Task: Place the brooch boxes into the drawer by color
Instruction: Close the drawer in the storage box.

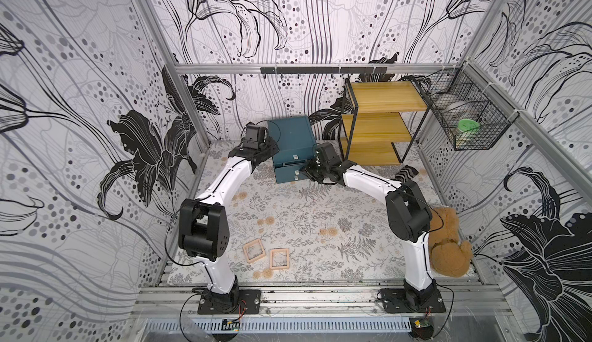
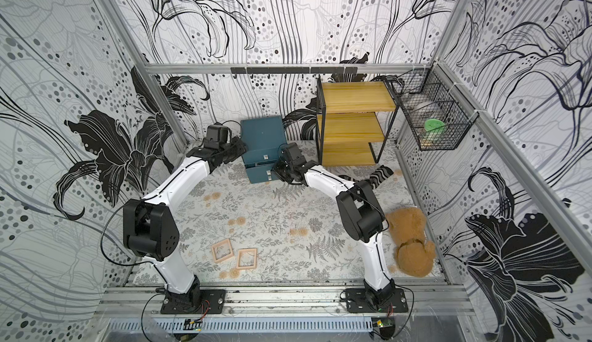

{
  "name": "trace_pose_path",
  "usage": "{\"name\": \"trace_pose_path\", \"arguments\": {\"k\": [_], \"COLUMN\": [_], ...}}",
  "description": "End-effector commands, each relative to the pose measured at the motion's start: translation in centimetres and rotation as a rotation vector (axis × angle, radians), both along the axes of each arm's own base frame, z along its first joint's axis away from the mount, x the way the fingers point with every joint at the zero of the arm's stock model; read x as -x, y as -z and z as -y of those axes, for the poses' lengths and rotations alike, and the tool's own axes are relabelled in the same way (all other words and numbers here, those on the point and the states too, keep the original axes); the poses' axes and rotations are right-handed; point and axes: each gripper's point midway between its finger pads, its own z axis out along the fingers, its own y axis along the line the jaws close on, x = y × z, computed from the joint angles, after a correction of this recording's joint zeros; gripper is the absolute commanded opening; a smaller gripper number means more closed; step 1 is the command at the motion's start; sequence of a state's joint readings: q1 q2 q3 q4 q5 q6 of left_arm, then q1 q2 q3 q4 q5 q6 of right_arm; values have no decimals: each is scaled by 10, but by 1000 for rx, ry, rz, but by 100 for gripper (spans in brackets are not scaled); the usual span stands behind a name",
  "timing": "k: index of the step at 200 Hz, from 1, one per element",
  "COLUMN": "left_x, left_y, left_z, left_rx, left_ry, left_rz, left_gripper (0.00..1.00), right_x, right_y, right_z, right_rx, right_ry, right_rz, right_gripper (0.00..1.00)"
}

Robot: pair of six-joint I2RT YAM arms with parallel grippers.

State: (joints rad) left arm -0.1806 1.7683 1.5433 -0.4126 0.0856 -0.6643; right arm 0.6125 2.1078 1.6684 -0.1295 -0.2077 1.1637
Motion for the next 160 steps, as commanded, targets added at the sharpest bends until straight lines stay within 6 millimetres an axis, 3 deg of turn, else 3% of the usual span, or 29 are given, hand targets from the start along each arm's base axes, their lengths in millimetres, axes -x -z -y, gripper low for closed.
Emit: {"name": "trace_pose_path", "arguments": {"k": [1, 90, 160], "left_x": [14, 17, 16], "left_y": [23, 21, 17], "left_z": [-2, -2, -1], "left_rx": [-6, -1, 4], "left_ry": [2, 1, -2], "left_rz": [-80, -78, -68], "left_gripper": [39, 39, 39], "right_x": [-18, -33, -18], "right_y": [-15, -18, -40], "right_z": [-8, -14, -6], "right_rx": [-47, -82, -110], "right_ry": [29, 60, 62], "right_rz": [74, 88, 112], "right_gripper": [22, 22, 22]}}
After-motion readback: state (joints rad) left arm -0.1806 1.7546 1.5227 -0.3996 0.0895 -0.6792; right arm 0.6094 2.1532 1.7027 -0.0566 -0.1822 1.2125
